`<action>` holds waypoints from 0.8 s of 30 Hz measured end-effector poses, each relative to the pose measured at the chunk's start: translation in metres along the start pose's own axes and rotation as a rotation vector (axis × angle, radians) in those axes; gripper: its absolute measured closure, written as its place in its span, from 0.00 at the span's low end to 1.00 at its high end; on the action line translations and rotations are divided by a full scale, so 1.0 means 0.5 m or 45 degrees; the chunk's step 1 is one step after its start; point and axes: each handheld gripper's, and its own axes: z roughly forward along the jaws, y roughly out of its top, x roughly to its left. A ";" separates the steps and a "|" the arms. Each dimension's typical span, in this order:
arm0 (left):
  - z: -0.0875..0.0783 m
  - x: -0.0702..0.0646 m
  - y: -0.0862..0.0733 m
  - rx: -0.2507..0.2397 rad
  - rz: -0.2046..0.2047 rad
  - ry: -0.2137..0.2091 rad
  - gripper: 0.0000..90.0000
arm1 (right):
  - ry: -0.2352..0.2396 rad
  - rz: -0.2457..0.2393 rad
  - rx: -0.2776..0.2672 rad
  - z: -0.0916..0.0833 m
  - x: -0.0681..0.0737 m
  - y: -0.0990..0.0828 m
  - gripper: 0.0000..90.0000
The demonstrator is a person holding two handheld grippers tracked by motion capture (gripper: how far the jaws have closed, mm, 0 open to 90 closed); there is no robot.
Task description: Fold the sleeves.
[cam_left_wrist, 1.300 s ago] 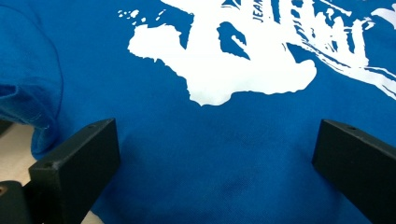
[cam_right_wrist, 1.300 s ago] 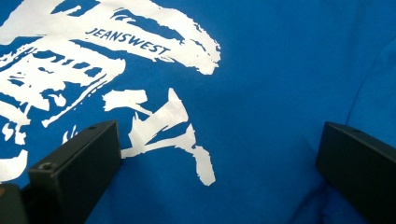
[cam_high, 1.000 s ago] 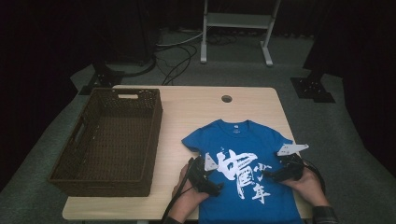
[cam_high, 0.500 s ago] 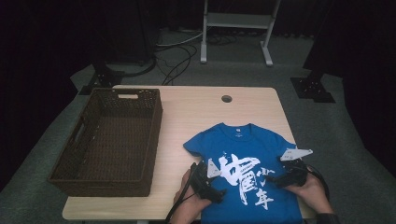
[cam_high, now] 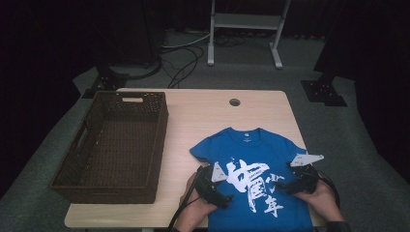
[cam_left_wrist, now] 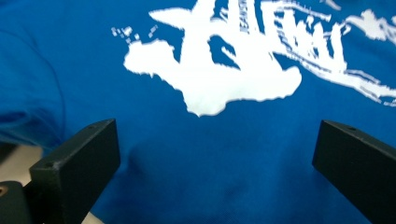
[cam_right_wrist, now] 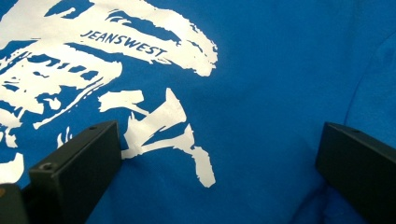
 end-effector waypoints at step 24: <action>-0.059 0.096 0.063 -0.104 -0.012 0.016 0.05 | 0.000 0.003 -0.001 0.000 0.000 0.000 0.00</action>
